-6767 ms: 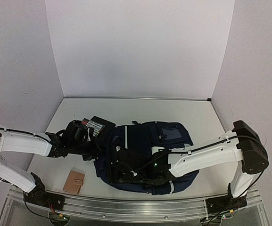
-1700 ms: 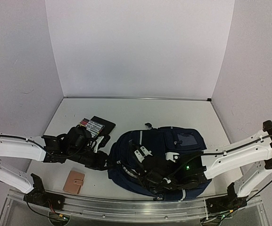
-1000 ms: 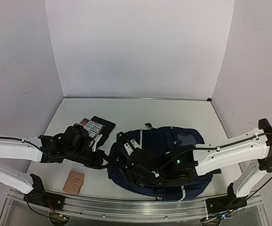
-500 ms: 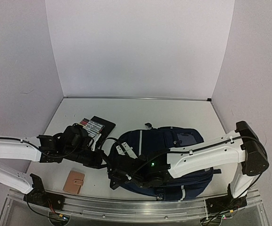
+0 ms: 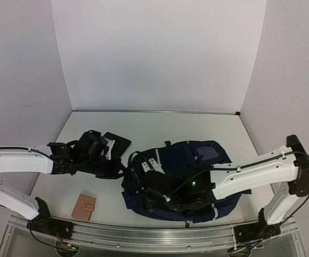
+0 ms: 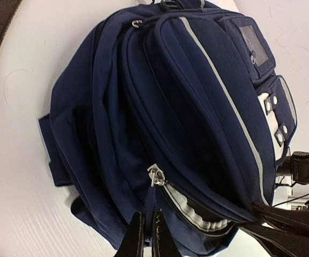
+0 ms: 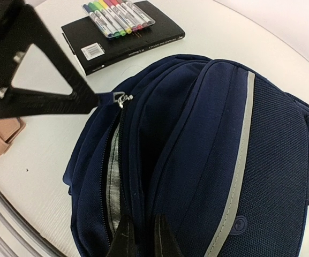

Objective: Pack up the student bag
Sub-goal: Unzip the student bag at the center of the board.

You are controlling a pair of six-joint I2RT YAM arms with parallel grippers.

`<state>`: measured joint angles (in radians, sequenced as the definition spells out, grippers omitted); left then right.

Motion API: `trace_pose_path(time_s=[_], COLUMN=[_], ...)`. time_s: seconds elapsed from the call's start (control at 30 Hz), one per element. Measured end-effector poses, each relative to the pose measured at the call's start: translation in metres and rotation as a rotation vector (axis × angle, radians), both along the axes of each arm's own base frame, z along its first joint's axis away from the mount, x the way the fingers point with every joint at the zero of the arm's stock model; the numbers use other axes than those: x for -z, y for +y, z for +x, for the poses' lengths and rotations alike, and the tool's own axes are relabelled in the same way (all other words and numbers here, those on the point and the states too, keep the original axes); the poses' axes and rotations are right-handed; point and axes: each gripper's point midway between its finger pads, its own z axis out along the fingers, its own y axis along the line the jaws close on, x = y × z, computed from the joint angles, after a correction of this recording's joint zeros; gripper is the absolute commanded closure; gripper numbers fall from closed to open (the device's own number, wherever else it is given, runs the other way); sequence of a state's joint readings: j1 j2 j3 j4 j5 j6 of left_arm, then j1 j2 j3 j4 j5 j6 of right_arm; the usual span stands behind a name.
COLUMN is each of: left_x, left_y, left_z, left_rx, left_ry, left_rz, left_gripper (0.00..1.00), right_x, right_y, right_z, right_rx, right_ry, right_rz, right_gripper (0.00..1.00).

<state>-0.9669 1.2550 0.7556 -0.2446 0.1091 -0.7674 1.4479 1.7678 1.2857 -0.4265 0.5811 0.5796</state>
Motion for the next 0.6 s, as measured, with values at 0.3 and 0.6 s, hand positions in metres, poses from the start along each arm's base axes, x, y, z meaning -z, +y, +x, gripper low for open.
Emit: trace_pose_path(time_s=[0.3,0.6], left_x=[0.004,0.013], left_y=[0.007,-0.003], left_z=[0.043,0.067], left_rx=[-0.077,-0.006], left_ry=[-0.002,-0.013], left_rz=[0.029,0.007], left_gripper=[1.00,1.00], right_x=[-0.019,-0.025], right_y=[-0.015,-0.021], right_z=[-0.017,-0.019], right_rx=[-0.095,-0.096], right_ry=[0.052,0.057], right_rz=[0.074,0.104], right_gripper=[1.00,1.00])
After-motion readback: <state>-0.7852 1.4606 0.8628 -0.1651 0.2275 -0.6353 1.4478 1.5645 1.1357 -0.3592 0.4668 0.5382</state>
